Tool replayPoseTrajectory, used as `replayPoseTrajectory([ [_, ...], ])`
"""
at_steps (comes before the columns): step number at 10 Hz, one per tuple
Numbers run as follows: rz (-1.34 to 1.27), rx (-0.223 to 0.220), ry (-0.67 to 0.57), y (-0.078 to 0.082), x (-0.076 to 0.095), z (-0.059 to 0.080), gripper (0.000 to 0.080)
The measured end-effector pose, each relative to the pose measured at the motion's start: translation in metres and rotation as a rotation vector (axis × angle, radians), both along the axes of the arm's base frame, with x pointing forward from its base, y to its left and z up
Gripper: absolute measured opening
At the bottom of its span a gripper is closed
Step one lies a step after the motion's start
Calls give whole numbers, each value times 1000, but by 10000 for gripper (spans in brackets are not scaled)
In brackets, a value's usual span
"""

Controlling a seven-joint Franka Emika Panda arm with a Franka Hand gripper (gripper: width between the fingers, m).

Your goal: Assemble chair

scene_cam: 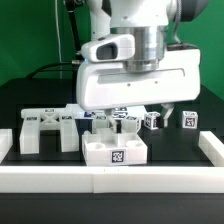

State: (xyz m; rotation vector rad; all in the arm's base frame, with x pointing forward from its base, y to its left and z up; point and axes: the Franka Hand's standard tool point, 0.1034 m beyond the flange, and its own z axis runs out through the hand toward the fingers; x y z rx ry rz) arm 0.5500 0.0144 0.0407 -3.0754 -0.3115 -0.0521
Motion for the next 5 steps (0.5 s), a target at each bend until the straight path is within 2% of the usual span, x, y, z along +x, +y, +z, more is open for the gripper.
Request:
replayPoseTrajectory([
  [5,4,-2,14,-1,-11,-24,649],
])
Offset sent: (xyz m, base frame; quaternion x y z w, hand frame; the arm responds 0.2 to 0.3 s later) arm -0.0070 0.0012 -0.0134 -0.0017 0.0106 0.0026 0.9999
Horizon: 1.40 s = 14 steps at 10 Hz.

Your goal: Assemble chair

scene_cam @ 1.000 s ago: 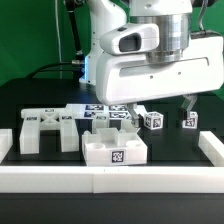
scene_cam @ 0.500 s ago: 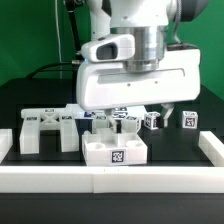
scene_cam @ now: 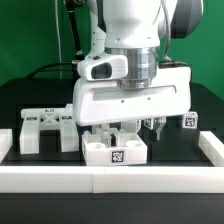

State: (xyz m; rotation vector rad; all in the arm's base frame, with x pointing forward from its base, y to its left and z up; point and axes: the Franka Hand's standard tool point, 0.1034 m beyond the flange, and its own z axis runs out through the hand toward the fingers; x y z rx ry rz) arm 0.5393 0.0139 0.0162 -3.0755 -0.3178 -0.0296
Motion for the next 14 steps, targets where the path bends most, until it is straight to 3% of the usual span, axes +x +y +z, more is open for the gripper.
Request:
replayPoseTrajectory([
  [2,1,0,6,0,-2,-5,649],
  [4,2,0,9,0,-3,-7,388],
  [5,2,0,9,0,-3,-7,388],
  [7,2,0,10,0,-3,-7,57],
  [14,2,0,8,0,-3,-6,33],
])
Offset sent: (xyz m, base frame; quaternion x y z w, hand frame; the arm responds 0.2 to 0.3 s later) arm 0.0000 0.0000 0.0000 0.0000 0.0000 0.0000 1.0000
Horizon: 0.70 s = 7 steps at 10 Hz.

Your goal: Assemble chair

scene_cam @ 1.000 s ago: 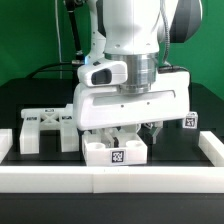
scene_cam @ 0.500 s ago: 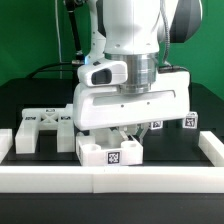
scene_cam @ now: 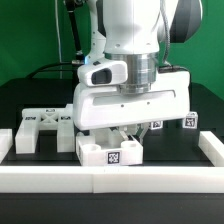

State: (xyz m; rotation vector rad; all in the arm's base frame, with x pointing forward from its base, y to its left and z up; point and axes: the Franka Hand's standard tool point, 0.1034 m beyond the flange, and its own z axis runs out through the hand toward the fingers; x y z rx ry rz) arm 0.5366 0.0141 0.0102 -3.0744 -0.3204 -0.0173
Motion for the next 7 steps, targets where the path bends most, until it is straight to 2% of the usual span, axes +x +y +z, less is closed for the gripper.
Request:
replayPoseTrajectory([
  [1,-27,2,0,3,1,0,33],
  [2,-55,6,-2,14,5,0,34],
  [7,-160,21,-40,58,39,1,34],
])
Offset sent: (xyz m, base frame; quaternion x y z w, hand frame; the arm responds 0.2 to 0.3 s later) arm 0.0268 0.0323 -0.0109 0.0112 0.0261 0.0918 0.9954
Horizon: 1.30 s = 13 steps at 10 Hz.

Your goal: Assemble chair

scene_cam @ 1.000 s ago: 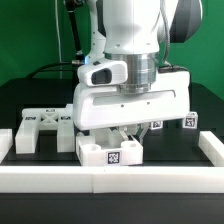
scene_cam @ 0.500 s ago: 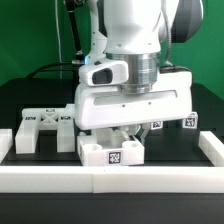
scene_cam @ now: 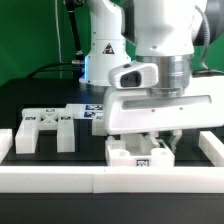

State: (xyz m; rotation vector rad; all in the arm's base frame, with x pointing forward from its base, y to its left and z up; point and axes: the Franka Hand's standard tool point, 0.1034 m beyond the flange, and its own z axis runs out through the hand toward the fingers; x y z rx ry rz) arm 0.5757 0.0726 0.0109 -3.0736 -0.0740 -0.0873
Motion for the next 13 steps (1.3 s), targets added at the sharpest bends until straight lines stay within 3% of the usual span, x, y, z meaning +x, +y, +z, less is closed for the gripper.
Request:
replayPoseTrajectory([
  [5,-24,14,-20,44,29,1,34],
  [10,-67,6,23,53,31,2,34],
  [11,-73,1,24,47,32,1,124],
  [12,-79,-5,24,42,32,0,124],
  [13,-81,-10,25,36,32,1,303],
])
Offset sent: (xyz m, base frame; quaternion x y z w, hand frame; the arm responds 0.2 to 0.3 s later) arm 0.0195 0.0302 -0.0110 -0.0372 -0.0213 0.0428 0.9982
